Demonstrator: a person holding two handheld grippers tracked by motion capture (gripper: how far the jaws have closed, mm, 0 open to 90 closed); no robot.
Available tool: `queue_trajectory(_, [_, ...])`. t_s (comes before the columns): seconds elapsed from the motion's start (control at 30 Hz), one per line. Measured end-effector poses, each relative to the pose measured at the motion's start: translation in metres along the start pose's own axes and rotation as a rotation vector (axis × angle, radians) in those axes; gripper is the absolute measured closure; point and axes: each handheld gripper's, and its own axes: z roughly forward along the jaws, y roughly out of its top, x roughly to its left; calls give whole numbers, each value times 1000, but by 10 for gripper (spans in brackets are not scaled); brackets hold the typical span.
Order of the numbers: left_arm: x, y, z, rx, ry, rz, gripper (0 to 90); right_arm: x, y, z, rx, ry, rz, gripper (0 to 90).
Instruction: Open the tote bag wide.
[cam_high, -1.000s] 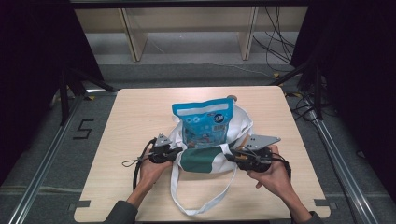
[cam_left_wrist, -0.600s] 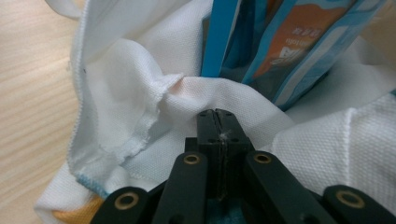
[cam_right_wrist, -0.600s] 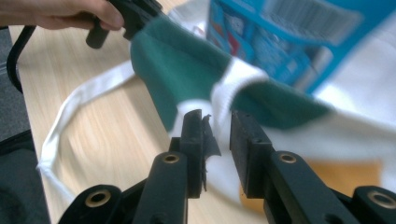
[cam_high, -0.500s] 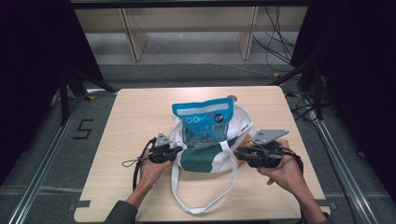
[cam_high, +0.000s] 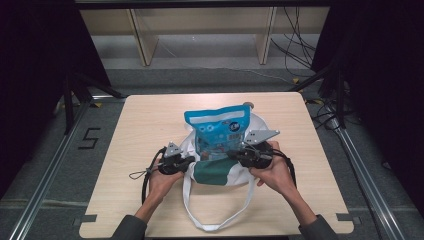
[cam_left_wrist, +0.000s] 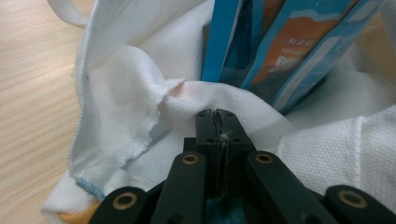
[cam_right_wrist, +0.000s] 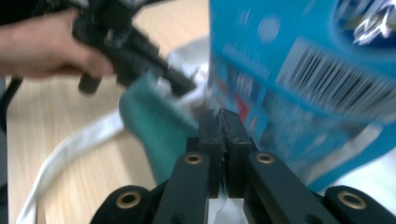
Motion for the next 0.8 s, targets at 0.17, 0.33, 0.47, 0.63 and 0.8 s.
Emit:
queue_trajectory(0.17, [-1, 0, 0, 4, 6, -3, 878, 7, -20, 4, 91, 2, -8, 900])
queue_trajectory(0.33, [-1, -1, 0, 4, 5, 12, 877, -9, -51, 36, 170, -9, 68, 900])
queue_trajectory(0.47, [1, -1, -1, -5, -3, -6, 866, -13, -58, 43, 194, -26, 70, 900])
queue_trajectory(0.63, [0, 2, -9, -38, 0, -51, 776, -15, -69, 59, 222, -46, 84, 900])
queue_trajectory(0.8, [-5, 16, -44, -139, -28, -95, 750, -14, -73, 63, 214, -57, 83, 900])
